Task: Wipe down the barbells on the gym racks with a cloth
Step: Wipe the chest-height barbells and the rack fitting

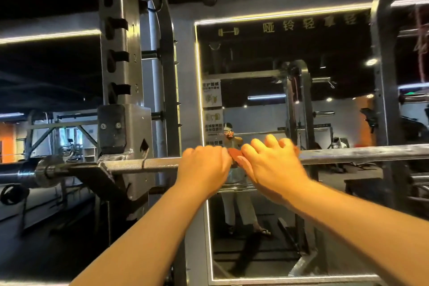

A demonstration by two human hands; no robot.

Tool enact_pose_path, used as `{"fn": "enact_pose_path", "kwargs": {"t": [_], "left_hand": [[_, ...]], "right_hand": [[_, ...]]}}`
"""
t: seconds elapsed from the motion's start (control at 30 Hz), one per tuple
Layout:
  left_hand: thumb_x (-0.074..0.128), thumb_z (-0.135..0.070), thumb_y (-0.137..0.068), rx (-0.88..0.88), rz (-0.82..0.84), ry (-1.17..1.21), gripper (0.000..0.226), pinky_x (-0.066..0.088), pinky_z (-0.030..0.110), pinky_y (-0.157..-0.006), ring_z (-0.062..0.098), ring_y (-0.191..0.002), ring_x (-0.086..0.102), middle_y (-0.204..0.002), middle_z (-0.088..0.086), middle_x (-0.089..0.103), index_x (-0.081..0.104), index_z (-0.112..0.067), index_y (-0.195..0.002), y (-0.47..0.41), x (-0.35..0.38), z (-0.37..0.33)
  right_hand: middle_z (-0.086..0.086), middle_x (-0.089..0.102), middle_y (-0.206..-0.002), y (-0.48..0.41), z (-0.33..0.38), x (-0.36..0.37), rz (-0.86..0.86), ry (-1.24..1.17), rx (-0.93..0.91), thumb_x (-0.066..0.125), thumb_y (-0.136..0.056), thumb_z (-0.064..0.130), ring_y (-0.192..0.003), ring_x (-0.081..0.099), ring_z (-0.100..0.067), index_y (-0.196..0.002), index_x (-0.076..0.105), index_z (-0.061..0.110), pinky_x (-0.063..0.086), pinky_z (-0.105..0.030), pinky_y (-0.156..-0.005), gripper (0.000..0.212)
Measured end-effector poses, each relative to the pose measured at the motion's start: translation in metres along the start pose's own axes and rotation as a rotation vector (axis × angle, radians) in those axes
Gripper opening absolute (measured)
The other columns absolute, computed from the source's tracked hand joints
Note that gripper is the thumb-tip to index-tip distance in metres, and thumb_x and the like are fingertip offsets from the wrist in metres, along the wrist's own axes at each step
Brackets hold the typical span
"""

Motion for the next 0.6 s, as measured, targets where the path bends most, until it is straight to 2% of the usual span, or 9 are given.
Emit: {"fn": "enact_pose_path", "kwargs": {"t": [0.07,0.13,0.2,0.27,0.33,0.4,0.47,0.53,0.6], "left_hand": [[0.031,-0.032,-0.108,-0.046,0.053,0.047,0.027,0.048,0.041,-0.085,0.027,-0.096,0.063,-0.098,0.004,0.063,0.053,-0.021,-0.097,-0.014,0.003,-0.007],[0.026,-0.035,-0.109,-0.101,0.076,0.071,0.034,0.052,0.044,-0.086,0.028,-0.093,0.065,-0.1,0.005,0.067,0.054,-0.02,-0.096,-0.017,0.008,-0.006],[0.024,-0.036,-0.109,-0.106,0.025,0.02,0.037,0.055,0.042,-0.081,0.026,-0.084,0.065,-0.094,0.004,0.068,0.052,-0.021,-0.091,-0.015,0.009,-0.006],[0.025,-0.037,-0.11,-0.069,-0.012,-0.041,0.034,0.056,0.041,-0.078,0.024,-0.078,0.065,-0.089,0.002,0.066,0.046,-0.021,-0.088,-0.012,0.009,-0.009],[0.028,-0.04,-0.11,-0.046,-0.02,-0.062,0.033,0.056,0.04,-0.077,0.022,-0.077,0.065,-0.088,0.001,0.065,0.042,-0.021,-0.087,-0.011,0.008,-0.011],[0.028,-0.047,-0.109,-0.047,-0.002,-0.056,0.037,0.056,0.04,-0.079,0.022,-0.079,0.066,-0.088,0.001,0.064,0.042,-0.02,-0.087,-0.01,0.007,-0.011],[0.029,-0.05,-0.107,-0.055,0.005,-0.051,0.038,0.055,0.038,-0.079,0.021,-0.079,0.065,-0.088,0.001,0.063,0.04,-0.02,-0.088,-0.008,0.009,-0.012],[0.03,-0.045,-0.109,-0.037,-0.045,-0.066,0.034,0.055,0.037,-0.076,0.02,-0.076,0.063,-0.087,0.001,0.062,0.037,-0.02,-0.088,-0.007,0.008,-0.013],[0.03,-0.039,-0.11,-0.051,-0.067,-0.04,0.028,0.055,0.037,-0.075,0.02,-0.075,0.062,-0.087,0.001,0.061,0.039,-0.021,-0.091,-0.008,0.009,-0.011]], "right_hand": [[0.0,0.066,-0.109,-0.019,-0.01,-0.012,0.22,-0.208,-0.067,0.014,-0.109,0.051,-0.108,0.061,-0.024,-0.116,0.057,0.029,0.048,-0.044,-0.092,0.049],[0.002,0.062,-0.092,-0.03,-0.013,-0.01,0.35,-0.297,-0.04,0.018,-0.11,0.048,-0.097,0.064,-0.021,-0.106,0.054,0.027,0.049,-0.037,-0.083,0.042],[0.001,0.059,-0.087,-0.027,-0.007,-0.009,0.218,-0.143,-0.054,0.028,-0.11,0.04,-0.09,0.063,-0.024,-0.112,0.053,0.023,0.049,-0.038,-0.076,0.03],[0.001,0.059,-0.089,-0.015,-0.003,-0.001,-0.001,-0.004,0.003,0.028,-0.108,0.038,-0.089,0.059,-0.026,-0.11,0.055,0.023,0.045,-0.04,-0.077,0.032],[0.0,0.063,-0.096,0.002,0.0,0.008,-0.185,0.002,0.071,0.027,-0.108,0.041,-0.095,0.057,-0.027,-0.104,0.06,0.024,0.039,-0.043,-0.083,0.037],[-0.002,0.06,-0.11,0.018,0.003,0.025,-0.292,-0.007,0.09,0.035,-0.105,0.042,-0.109,0.054,-0.03,-0.115,0.061,0.024,0.033,-0.048,-0.095,0.033],[-0.005,0.057,-0.119,0.026,0.005,0.035,-0.31,0.026,0.05,0.043,-0.101,0.041,-0.118,0.052,-0.034,-0.128,0.058,0.021,0.029,-0.051,-0.102,0.037],[-0.005,0.062,-0.111,0.018,0.0,0.023,-0.279,0.036,-0.022,0.038,-0.102,0.044,-0.108,0.057,-0.032,-0.122,0.06,0.022,0.036,-0.049,-0.094,0.037],[-0.002,0.066,-0.108,0.0,-0.006,0.002,-0.102,-0.036,-0.108,0.029,-0.107,0.045,-0.102,0.061,-0.028,-0.123,0.06,0.025,0.046,-0.046,-0.088,0.04]]}}
Point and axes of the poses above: each hand's wrist, its own y-axis away from the middle knuckle, its own x-axis out of the palm, z = x × y, the point moved 5 cm from there along -y, towards the middle knuckle
